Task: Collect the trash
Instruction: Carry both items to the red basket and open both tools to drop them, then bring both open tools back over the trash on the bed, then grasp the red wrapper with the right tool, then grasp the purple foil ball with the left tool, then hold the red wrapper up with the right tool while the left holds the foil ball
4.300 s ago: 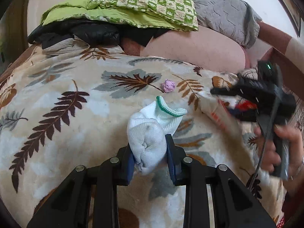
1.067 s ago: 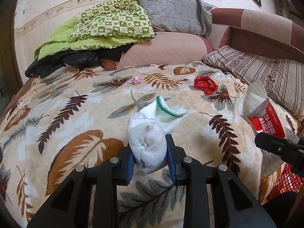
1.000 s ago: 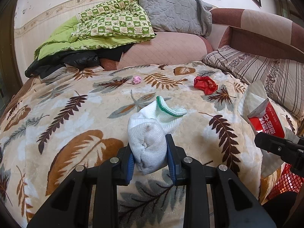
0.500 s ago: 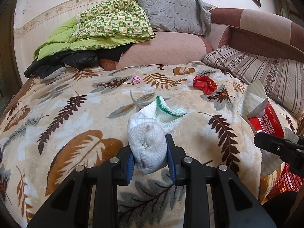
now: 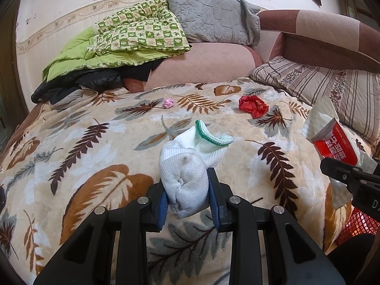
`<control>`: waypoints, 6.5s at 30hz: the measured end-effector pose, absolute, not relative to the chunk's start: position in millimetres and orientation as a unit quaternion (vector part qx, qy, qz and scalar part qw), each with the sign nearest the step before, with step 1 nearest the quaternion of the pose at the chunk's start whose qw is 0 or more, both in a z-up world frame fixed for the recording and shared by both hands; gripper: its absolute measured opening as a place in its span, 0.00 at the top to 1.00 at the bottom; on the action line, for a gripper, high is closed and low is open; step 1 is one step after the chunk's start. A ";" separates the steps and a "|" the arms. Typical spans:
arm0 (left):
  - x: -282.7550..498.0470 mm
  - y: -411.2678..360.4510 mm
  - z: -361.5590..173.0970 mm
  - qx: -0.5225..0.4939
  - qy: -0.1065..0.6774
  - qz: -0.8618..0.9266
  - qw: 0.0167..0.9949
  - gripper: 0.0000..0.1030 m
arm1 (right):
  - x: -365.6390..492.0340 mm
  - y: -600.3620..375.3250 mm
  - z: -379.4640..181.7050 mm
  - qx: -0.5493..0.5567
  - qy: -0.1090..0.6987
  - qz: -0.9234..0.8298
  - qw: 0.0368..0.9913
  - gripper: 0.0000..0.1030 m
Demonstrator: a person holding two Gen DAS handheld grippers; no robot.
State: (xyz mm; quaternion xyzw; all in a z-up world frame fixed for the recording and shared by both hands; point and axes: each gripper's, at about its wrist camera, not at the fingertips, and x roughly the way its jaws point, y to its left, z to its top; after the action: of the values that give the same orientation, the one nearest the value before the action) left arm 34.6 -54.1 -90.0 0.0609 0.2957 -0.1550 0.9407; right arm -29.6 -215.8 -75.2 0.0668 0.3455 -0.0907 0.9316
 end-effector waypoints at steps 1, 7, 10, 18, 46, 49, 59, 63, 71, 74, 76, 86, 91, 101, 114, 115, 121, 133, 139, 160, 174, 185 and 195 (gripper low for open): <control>32.7 -54.7 -89.3 0.063 0.295 -0.156 0.941 0.73 | -30.3 -215.2 -74.5 0.060 0.345 -0.097 0.931 0.57; 21.2 -54.4 -79.9 0.060 0.296 -0.172 0.938 0.73 | -35.3 -217.0 -71.3 0.060 0.350 -0.104 0.929 0.57; 15.9 -55.9 -72.8 0.060 0.295 -0.182 0.936 0.73 | -39.7 -219.6 -70.3 0.069 0.354 -0.102 0.927 0.57; 4.0 -66.9 -55.9 0.061 0.296 -0.215 0.929 0.73 | -49.2 -226.3 -65.5 0.071 0.358 -0.100 0.926 0.57; -73.7 -252.4 -8.4 0.110 0.330 -0.502 0.792 0.73 | -260.6 -415.1 -56.5 0.227 0.324 -0.282 0.874 0.57; -83.3 -288.2 -20.1 0.122 0.357 -0.529 0.760 0.72 | -269.9 -425.9 -59.8 0.236 0.322 -0.292 0.869 0.57; -98.4 -345.7 -46.0 0.131 0.396 -0.554 0.720 0.40 | -274.3 -449.9 -67.6 0.251 0.322 -0.315 0.857 0.44; -85.4 -314.4 -35.3 0.124 0.377 -0.534 0.746 0.40 | -269.0 -443.5 -62.4 0.244 0.315 -0.303 0.866 0.44; -39.3 -232.0 -18.1 0.090 0.368 -0.460 0.803 0.39 | -211.4 -393.2 -31.1 0.207 0.301 -0.218 0.905 0.39; -21.7 -200.4 -13.0 0.074 0.369 -0.432 0.820 0.39 | -180.7 -364.7 -20.7 0.180 0.304 -0.177 0.919 0.38; -7.1 -173.8 -10.5 0.058 0.374 -0.408 0.831 0.39 | -156.2 -343.6 -14.5 0.168 0.311 -0.139 0.925 0.38; 63.6 -54.0 -11.3 -0.011 0.377 -0.276 0.884 0.39 | -67.9 -253.1 3.8 0.151 0.333 0.027 0.930 0.37; 90.3 -21.6 -20.6 -0.033 0.388 -0.238 0.890 0.39 | -24.6 -246.3 -7.3 0.128 0.355 0.042 0.925 0.36; 127.1 -14.0 -57.2 -0.046 0.414 -0.213 0.884 0.39 | 108.5 -297.6 -47.1 0.051 0.400 0.013 0.915 0.32; 221.5 -22.3 -58.8 -0.034 0.415 -0.201 0.887 0.36 | 258.5 -341.1 -122.0 0.087 0.446 -0.011 0.891 0.76; 230.9 -25.4 -58.2 -0.029 0.412 -0.199 0.889 0.36 | 260.0 -339.4 -125.4 0.097 0.451 -0.008 0.887 0.78; 305.1 -48.2 -73.4 -0.009 0.417 -0.181 0.890 0.34 | 226.0 -320.0 -116.6 0.114 0.423 -0.006 0.899 0.84; 396.6 -87.5 -139.5 0.012 0.472 -0.135 0.871 0.75 | 144.8 -291.5 -88.3 0.151 0.378 0.024 0.913 0.84; 339.4 -71.4 -112.9 -0.006 0.444 -0.166 0.881 0.76 | 117.3 -274.0 -82.3 0.151 0.370 0.024 0.917 0.84; 59.0 -23.9 -80.0 0.025 0.361 -0.185 0.914 0.75 | -16.7 -234.4 -77.5 0.107 0.345 -0.004 0.933 0.84; 61.0 -15.0 -109.1 0.016 0.372 -0.166 0.913 0.75 | -4.3 -231.4 -88.2 0.110 0.370 -0.013 0.922 0.84; 65.1 -15.2 -111.0 0.010 0.373 -0.166 0.913 0.75 | 1.7 -229.8 -92.0 0.104 0.381 -0.015 0.919 0.84; 63.7 -17.9 -109.0 0.017 0.364 -0.163 0.917 0.75 | 2.1 -230.3 -92.5 0.100 0.382 -0.015 0.919 0.84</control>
State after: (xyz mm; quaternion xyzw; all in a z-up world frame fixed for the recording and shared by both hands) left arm 63.7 -17.9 -109.0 0.0171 0.3637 -0.1632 0.9170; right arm 2.1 -230.3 -92.5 0.1001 0.3821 -0.0150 0.9186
